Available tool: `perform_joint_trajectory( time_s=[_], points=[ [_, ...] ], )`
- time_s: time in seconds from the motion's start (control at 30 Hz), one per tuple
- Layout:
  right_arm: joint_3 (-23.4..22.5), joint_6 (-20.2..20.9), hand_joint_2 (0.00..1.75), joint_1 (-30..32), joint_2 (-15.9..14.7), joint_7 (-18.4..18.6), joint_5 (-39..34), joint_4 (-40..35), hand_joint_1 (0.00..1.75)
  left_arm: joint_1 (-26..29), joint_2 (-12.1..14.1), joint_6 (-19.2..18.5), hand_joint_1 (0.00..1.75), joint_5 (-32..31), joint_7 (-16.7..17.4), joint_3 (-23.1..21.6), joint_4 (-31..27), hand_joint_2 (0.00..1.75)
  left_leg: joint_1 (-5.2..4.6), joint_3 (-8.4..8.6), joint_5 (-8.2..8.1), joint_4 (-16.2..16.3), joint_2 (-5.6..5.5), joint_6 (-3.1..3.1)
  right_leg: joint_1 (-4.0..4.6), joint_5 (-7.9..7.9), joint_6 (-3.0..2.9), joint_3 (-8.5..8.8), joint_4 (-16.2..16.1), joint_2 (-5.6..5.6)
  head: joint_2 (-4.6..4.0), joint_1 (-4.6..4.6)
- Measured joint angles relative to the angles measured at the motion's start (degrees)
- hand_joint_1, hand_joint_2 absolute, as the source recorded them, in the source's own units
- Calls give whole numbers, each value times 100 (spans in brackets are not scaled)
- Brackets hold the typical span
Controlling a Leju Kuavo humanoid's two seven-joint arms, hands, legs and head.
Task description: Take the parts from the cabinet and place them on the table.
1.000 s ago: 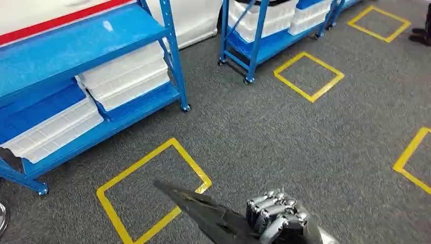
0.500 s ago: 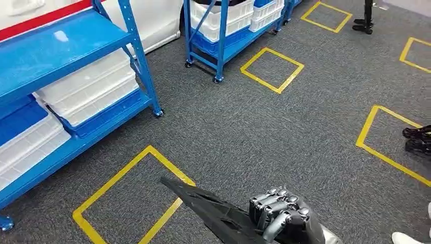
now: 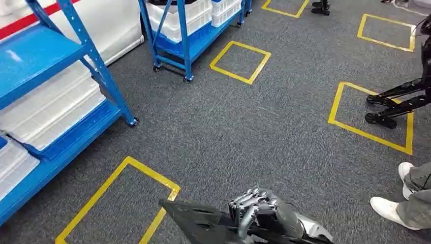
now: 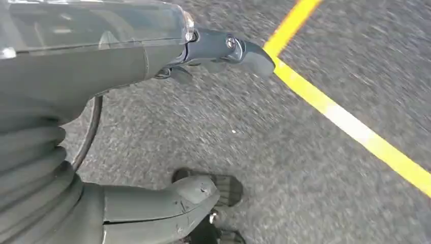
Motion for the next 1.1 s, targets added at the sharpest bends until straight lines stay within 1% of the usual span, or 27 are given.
perform_joint_trajectory(
  time_s=[0.07,0.1,0.13,0.17,0.2,0.23,0.27,0.3,0.4,0.43,0.47,0.5,0.53,0.57,0.6,0.63,0.67,0.7,0.73,0.77,0.8,0.9,0.93,0.97,1.0,1.07,1.1],
  points=[
    [35,55,175,-118,83,70,-103,245,175,32,32,0,0,-11,24,0,0,175,-2,-459,-369,928,-108,-14,9,-3,-6,-8,9,142,0,2],
    [35,94,175,-156,98,109,-172,361,175,50,41,4,0,-9,39,0,0,175,-2,-601,-387,1178,-113,-22,11,-4,-7,-8,20,208,0,0],
    [35,118,175,-193,109,146,-236,471,175,61,41,4,0,-9,57,0,0,175,1,-616,-244,1132,-113,-26,7,-7,-9,-5,35,288,0,0],
    [35,133,175,-231,124,151,-271,553,175,57,42,4,0,-7,70,0,0,175,8,-502,15,806,-118,-28,-3,-13,-1,-3,51,360,0,0],
    [35,160,175,-270,129,153,-313,585,175,51,42,4,0,0,72,0,0,175,26,-293,329,291,-157,-33,-13,-30,24,-1,82,442,0,0],
    [35,173,175,-304,144,153,-345,614,175,48,41,4,0,11,83,2,0,175,54,-86,595,-205,-298,-43,-26,-51,53,-2,123,507,0,0],
    [28,179,175,-315,159,146,-365,618,175,56,37,2,0,20,85,4,0,175,78,24,536,-383,-604,-44,-26,-71,87,-37,142,563,0,2],
    [6,194,175,-348,170,135,-383,618,175,69,26,-7,0,39,81,9,4,175,80,26,529,-523,-678,-13,-15,-73,117,-92,222,625,0,6],
    [-105,234,175,-256,175,70,-441,563,175,73,17,-20,0,52,7,11,4,175,34,36,571,-528,-489,97,-58,18,237,-145,129,836,0,0],
    [-157,256,175,-227,177,48,-448,515,175,58,-2,-26,0,55,-7,11,4,175,63,47,598,-573,-406,153,-72,-27,243,-166,169,746,0,-2],
    [-190,267,175,-233,175,26,-457,480,175,53,-2,-26,0,55,-18,13,4,175,52,57,601,-578,-340,166,-27,-143,267,-249,353,395,0,7],
    [-216,269,175,-241,177,22,-459,467,175,61,-2,-28,0,55,-20,13,4,175,36,63,587,-578,-252,218,-29,-332,289,-421,696,217,0,0],
    [-238,267,175,-231,177,24,-461,465,175,79,-4,-28,0,55,-20,13,4,175,16,69,579,-578,-150,230,-32,-575,309,-684,1217,127,0,2],
    [-245,264,175,-214,177,24,-461,465,175,91,-4,-28,0,55,-20,13,4,175,1,67,569,-577,-63,244,-33,-736,317,-916,1654,99,0,2],
    [-247,264,175,-201,177,24,-461,465,175,94,-4,-28,0,55,-20,13,4,175,-9,70,561,-577,18,249,-33,-786,319,-1069,1938,88,0,2],
    [-247,264,175,-183,177,24,-461,465,175,88,-4,-28,0,57,-20,13,4,175,-18,78,551,-577,96,246,-32,-698,310,-1081,1933,78,0,4],
    [-258,267,175,-174,173,24,-461,463,175,78,-4,-28,0,55,-20,13,4,175,-29,93,536,-577,165,245,-22,-489,282,-941,1639,70,0,2],
    [-273,267,175,-165,172,24,-461,458,175,70,-11,-28,0,55,-20,13,4,175,-30,118,522,-581,228,239,2,-228,232,-669,1136,38,0,2],
    [-278,267,175,-168,172,24,-461,450,175,62,-20,-28,0,55,-20,13,4,175,-31,150,502,-586,284,233,54,15,163,-348,550,-96,0,2],
    [-282,267,175,-175,172,24,-461,419,175,60,-33,-28,0,55,-20,13,4,175,-33,175,486,-597,337,221,138,11,94,-146,144,-377,0,2],
    [-284,269,175,-187,172,22,-461,411,175,63,-48,-30,0,57,-24,13,7,175,-65,175,462,-589,383,183,181,0,67,-121,101,-413,0,2],
    [-361,397,175,-119,172,-77,-468,374,175,34,-57,-48,0,100,-129,15,4,175,-58,240,442,-644,566,130,200,1,20,-140,82,-190,0,2],
    [-387,448,175,-88,172,-101,-474,323,175,20,-59,-50,0,107,-151,15,7,175,-63,251,389,-619,495,94,99,55,-25,-57,-31,-139,0,-2],
    [-413,509,175,-80,183,-129,-496,279,175,11,-59,-52,0,105,-175,15,7,175,-34,235,313,-499,182,82,106,67,-23,-4,-92,-91,0,4],
    [-439,572,175,-82,229,-149,-518,262,175,22,-61,-48,0,109,-179,22,7,175,-28,68,88,-116,-11,78,98,70,-63,10,-96,-41,0,0],
    [-488,649,175,-28,308,-190,-535,240,175,52,-42,-22,0,116,-173,53,4,175,-13,-367,-278,730,-94,40,95,60,-78,10,-83,97,0,0],
    [-524,677,175,11,338,-223,-544,229,175,75,-24,-13,0,120,-173,72,6,175,-10,-566,-350,1061,-95,12,94,57,-78,7,-73,182,0,0]
  ],
)
